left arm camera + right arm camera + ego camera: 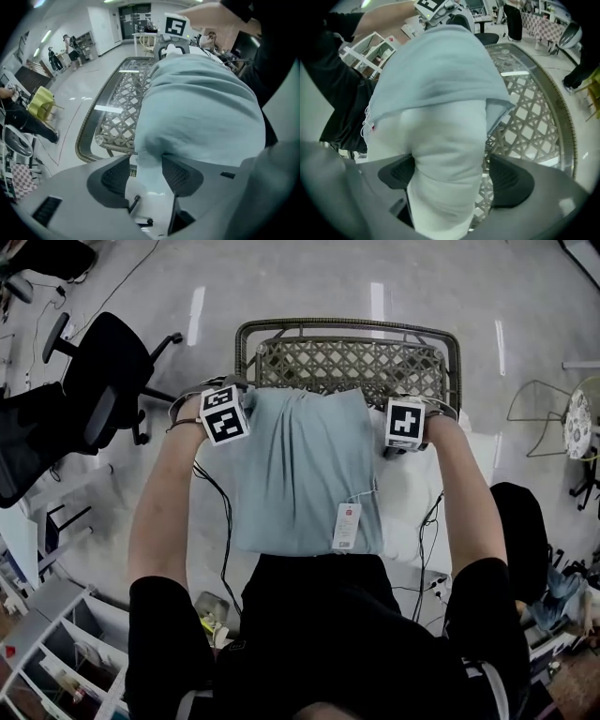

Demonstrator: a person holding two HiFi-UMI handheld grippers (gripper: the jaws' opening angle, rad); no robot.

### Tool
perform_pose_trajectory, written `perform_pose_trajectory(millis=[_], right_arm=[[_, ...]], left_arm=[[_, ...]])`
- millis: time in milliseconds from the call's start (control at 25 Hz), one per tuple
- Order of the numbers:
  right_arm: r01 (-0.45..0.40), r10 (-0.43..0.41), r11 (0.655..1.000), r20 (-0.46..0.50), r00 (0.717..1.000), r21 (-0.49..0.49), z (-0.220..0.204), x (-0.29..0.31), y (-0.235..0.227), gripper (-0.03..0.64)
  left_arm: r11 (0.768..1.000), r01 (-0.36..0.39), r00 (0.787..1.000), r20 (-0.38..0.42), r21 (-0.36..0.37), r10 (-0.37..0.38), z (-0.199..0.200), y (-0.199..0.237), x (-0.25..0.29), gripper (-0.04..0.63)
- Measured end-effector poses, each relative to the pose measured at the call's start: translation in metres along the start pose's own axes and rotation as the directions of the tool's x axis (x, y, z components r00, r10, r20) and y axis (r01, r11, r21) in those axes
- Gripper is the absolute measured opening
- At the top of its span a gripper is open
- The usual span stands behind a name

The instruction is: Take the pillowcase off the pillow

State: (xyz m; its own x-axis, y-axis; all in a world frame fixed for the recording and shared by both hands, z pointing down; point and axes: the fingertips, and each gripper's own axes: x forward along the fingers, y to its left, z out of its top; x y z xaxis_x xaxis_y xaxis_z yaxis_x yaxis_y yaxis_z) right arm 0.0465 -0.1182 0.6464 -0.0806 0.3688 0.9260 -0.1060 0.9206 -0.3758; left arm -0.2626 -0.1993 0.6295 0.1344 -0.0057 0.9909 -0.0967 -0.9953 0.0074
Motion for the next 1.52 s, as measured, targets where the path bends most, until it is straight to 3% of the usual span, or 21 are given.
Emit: perform_pose_trajectory(millis=[160,240,280,440,600,680,840,1120,1280,1520], right_arm=[[-0.167,0.166,0.986,0.014,0.986,0.008,0.002,0.017,0.016,0.463],[-0.201,0.201,0.98,0.012,0.979,-0.003,0.002,0.013,0.023,0.394],[-0.209,0.21,0.978,0.009,0.978,-0.009,0.001,0.008,0.027,0.362],[-0.244,0.244,0.97,0.011,0.97,0.004,-0.008,-0.024,0.052,0.274],[-0.25,0.247,0.966,0.048,0.968,0.068,-0.022,-0.038,0.071,0.265],[-0.243,0.234,0.964,0.092,0.968,0.11,-0.029,-0.037,0.076,0.265],[-0.231,0.211,0.961,0.141,0.967,0.152,-0.035,-0.043,0.083,0.265],[-0.219,0.188,0.958,0.175,0.966,0.182,-0.039,-0.049,0.085,0.264],[-0.196,0.171,0.962,0.14,0.975,0.191,-0.043,-0.045,0.083,0.264],[-0.101,0.096,0.984,0.042,0.994,0.146,-0.042,-0.039,0.072,0.3]], left_arm=[[0.996,0.083,0.995,0.046,0.019,-0.084,0.006,-0.003,0.022,0.196],[0.994,0.093,0.995,0.036,0.058,-0.095,0.005,-0.006,0.027,0.074],[0.993,0.089,0.996,0.02,0.081,-0.091,0.003,-0.007,0.027,0.017],[0.983,0.056,0.994,-0.104,0.172,-0.038,-0.021,-0.01,0.011,0.006],[0.966,0.088,0.969,-0.244,0.241,-0.027,-0.062,-0.025,-0.012,0.006],[0.963,0.09,0.966,-0.259,0.253,-0.023,-0.078,-0.035,-0.021,0.006],[0.974,0.064,0.97,-0.243,0.219,-0.009,-0.103,-0.049,-0.035,0.006],[0.994,0.072,0.98,-0.194,0.084,-0.054,-0.134,-0.088,-0.041,0.006],[0.995,0.084,0.992,-0.095,-0.052,-0.088,-0.12,-0.101,-0.042,0.008],[0.999,0.004,1.0,-0.022,-0.052,-0.005,-0.086,-0.073,-0.052,0.019]])
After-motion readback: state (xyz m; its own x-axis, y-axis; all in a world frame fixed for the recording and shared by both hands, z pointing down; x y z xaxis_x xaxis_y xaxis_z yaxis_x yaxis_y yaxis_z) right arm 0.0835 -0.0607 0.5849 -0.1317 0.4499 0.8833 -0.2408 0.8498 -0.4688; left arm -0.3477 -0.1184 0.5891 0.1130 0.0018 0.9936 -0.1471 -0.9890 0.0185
